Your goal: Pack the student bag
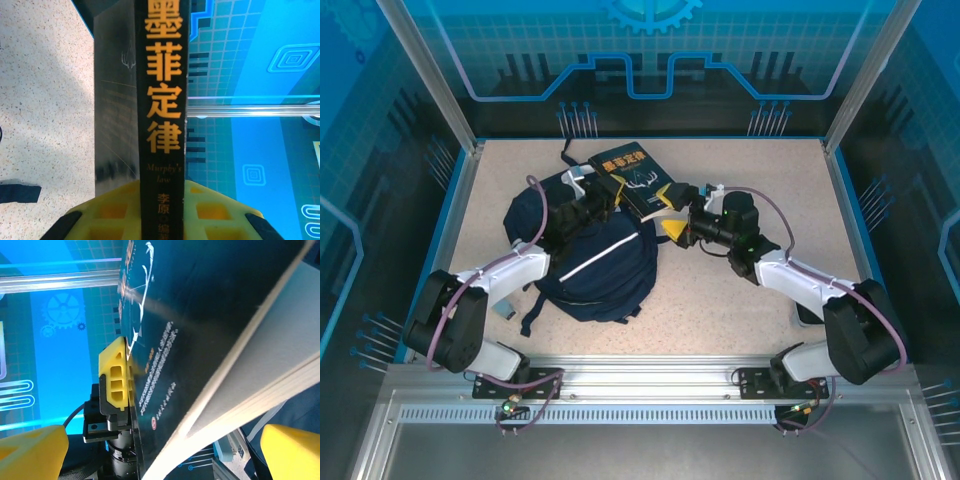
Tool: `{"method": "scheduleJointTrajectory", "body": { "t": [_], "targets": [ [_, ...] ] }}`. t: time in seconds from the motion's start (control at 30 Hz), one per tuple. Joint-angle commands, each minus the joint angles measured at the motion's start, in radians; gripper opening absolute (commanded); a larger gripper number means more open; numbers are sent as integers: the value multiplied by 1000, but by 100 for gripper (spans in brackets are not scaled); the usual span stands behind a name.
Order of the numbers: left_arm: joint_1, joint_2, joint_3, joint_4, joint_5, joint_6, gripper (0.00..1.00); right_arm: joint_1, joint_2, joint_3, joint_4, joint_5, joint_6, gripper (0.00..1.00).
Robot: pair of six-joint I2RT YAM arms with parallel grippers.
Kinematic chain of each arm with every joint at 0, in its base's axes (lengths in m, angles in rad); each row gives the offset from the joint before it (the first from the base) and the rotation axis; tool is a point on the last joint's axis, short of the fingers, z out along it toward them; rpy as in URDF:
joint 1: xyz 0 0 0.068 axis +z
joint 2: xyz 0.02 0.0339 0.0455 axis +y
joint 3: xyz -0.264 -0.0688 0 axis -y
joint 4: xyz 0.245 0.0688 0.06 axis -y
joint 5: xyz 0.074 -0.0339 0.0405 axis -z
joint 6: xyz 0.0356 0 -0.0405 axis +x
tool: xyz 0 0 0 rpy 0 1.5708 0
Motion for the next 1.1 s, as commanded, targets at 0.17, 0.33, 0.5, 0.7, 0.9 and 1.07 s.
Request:
{"method": "scheduleJointTrajectory", "body": {
  "t": [0.17,0.33,0.5,0.7,0.9,1.07],
  "targets": [
    [-10,-54,31,95,-1,-2,13,4,95,47,124,-32,77,98],
    [-9,-47,20,99,-4,-15,13,2,107,59,141,-5,85,93],
    [-10,-44,13,111,0,-26,13,-7,109,42,142,15,91,77],
    [-10,-54,-13,92,0,-20,13,-24,104,26,160,23,91,56],
    [-9,-71,-46,76,33,13,14,-34,101,14,161,29,81,30],
    [-10,-120,-59,-34,82,94,23,-53,88,23,87,10,39,11]
  ]
}}
